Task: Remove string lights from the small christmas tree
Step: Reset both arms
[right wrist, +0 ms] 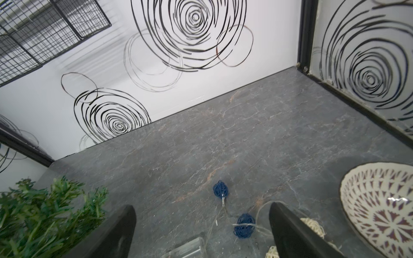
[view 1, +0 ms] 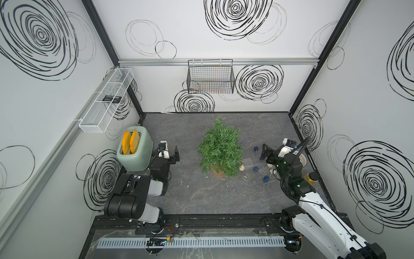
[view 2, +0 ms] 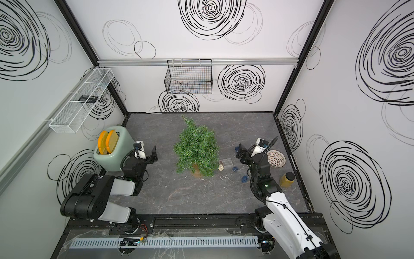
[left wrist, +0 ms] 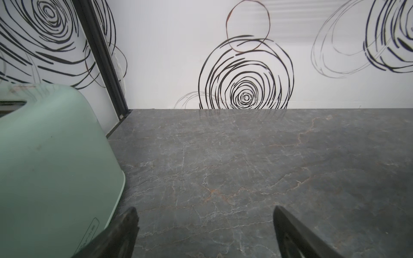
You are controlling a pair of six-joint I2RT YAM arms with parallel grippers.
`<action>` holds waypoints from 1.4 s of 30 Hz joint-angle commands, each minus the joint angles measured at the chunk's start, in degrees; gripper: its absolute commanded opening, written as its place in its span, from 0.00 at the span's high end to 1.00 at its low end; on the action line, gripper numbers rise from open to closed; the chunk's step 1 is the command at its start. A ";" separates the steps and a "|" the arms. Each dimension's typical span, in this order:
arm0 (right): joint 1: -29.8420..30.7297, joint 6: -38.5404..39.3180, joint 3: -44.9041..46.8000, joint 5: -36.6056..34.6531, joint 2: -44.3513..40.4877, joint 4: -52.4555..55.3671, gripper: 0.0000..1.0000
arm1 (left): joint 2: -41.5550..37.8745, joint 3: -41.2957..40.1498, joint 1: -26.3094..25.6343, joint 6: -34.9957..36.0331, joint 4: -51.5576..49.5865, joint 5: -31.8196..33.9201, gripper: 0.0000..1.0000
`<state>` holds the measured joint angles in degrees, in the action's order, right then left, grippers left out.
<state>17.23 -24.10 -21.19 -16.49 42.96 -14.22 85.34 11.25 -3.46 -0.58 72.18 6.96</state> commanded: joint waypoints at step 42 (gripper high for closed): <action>-17.22 19.79 6.22 12.13 41.66 -48.47 0.03 | 0.27 -0.52 -0.45 0.06 6.57 1.39 0.04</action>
<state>0.45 -4.99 -14.11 -5.21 84.97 -59.96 85.36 10.61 -4.23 -0.58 75.07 8.91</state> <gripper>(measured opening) 0.974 0.962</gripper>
